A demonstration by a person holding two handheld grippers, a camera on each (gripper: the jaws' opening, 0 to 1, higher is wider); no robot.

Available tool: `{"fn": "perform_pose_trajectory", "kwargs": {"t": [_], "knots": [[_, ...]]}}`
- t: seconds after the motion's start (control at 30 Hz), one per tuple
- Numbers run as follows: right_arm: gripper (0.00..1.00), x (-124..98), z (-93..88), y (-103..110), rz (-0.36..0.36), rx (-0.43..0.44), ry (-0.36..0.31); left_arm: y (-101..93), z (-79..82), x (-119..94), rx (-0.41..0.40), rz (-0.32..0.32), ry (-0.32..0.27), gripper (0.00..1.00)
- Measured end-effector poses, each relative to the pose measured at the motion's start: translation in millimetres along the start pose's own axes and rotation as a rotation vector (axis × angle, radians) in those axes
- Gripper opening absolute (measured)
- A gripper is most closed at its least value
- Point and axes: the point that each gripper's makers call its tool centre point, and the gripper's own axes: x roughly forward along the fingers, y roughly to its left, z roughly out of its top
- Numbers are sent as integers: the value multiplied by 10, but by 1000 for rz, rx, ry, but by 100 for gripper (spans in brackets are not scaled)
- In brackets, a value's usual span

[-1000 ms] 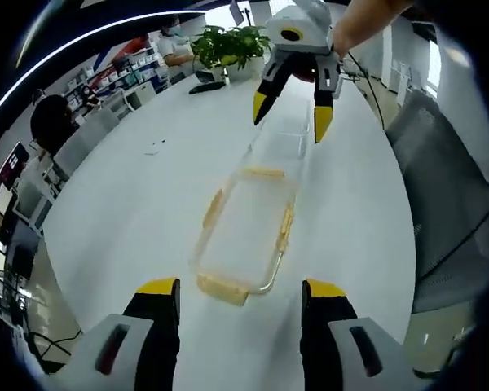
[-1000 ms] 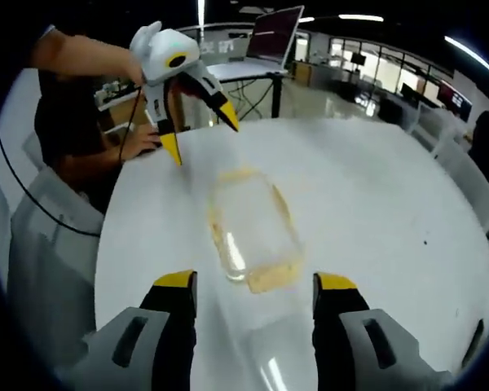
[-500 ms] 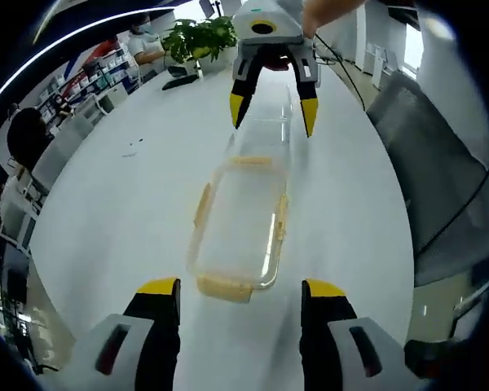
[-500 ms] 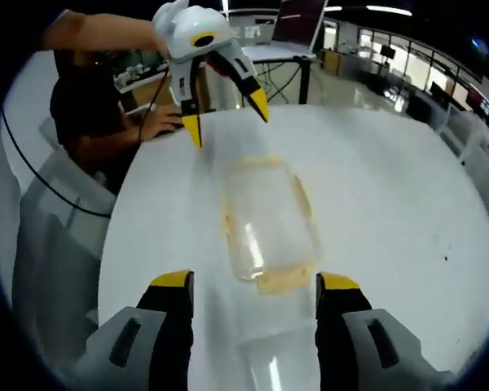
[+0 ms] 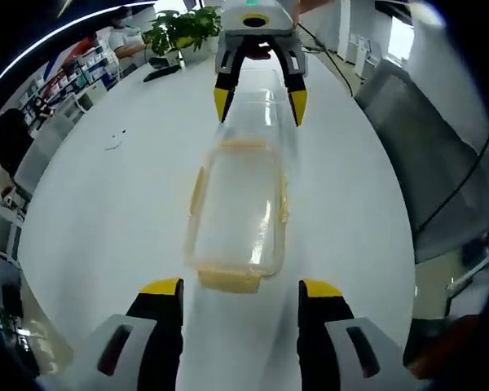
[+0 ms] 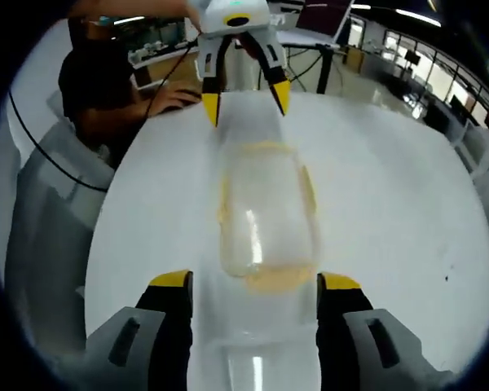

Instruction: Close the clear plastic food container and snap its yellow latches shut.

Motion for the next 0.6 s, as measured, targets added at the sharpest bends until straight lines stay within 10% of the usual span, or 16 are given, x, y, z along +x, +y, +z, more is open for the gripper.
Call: {"fn": "perform_pose_trajectory", "kwargs": {"t": [0.6], "knots": [[57,208,-167,-142,-3,-46,103,117,-105,273,-20,-49,9,52]]}}
